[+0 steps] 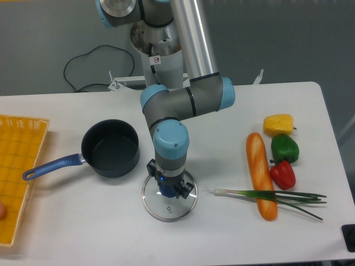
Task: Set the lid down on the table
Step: 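Hold the lid flat on the table and open the gripper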
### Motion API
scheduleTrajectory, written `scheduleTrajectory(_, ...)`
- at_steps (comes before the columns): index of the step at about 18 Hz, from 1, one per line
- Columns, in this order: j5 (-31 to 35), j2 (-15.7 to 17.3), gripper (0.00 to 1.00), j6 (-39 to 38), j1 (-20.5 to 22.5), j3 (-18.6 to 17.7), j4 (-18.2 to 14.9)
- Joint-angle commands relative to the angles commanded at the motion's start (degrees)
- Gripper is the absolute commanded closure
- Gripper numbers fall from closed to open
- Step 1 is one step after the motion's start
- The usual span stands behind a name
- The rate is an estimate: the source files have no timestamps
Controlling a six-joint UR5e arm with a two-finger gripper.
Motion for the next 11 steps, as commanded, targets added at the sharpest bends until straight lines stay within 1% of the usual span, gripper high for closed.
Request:
scheduleTrajectory(6, 0.0, -0.09, 0.35, 0.09, 0.0, 0.0, 0.0)
scheduleTrajectory(11, 0.0, -0.26, 0.17, 0.18, 0.0, 0.26, 0.0)
